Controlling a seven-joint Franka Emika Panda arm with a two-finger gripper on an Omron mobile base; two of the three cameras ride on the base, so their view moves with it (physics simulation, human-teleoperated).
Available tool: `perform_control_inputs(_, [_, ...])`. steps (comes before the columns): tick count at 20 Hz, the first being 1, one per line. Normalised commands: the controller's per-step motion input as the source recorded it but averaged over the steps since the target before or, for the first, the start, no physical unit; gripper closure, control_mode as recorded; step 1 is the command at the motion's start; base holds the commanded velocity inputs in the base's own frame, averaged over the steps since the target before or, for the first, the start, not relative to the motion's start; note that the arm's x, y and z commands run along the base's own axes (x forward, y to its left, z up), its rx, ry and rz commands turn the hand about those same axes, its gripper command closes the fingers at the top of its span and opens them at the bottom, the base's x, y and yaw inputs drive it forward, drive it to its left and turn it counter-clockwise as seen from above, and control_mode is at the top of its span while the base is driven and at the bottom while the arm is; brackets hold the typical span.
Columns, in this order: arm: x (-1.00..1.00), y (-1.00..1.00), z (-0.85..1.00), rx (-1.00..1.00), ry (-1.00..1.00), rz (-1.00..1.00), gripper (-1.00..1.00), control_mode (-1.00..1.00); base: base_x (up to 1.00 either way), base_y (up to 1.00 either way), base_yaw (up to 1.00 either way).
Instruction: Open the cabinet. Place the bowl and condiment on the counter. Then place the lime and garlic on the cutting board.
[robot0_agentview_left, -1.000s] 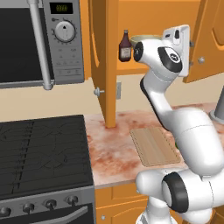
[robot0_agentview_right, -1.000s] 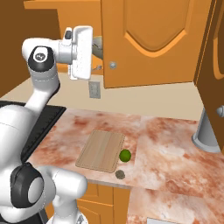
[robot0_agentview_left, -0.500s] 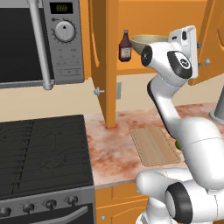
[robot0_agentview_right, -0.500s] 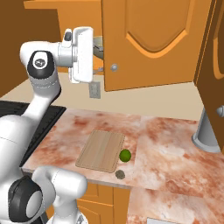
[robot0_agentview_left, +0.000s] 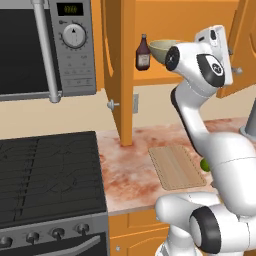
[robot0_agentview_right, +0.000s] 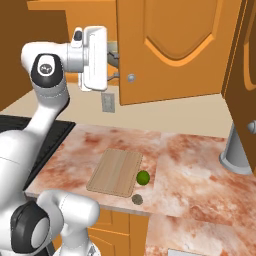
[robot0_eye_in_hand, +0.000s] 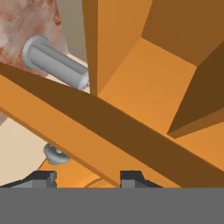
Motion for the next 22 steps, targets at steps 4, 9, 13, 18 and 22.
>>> perform_control_inputs(4, [-0.17, -1.0, 0.0, 0.05, 0.11, 0.0, -1.0, -1.0, 0.0, 0.0, 0.0])
perform_control_inputs(9, [-0.19, -1.0, 0.0, 0.07, 0.12, 0.0, -1.0, -1.0, 0.0, 0.0, 0.0])
perform_control_inputs(13, [-0.27, -1.0, 0.0, 0.07, 0.11, 0.0, -1.0, -1.0, 0.0, 0.0, 0.0])
perform_control_inputs(18, [-0.32, -1.0, -0.06, 0.1, 0.08, 0.0, -1.0, -1.0, 0.0, 0.0, 0.0])
perform_control_inputs(22, [-0.34, -1.0, -0.22, 0.12, 0.04, 0.0, -1.0, -1.0, 0.0, 0.0, 0.0])
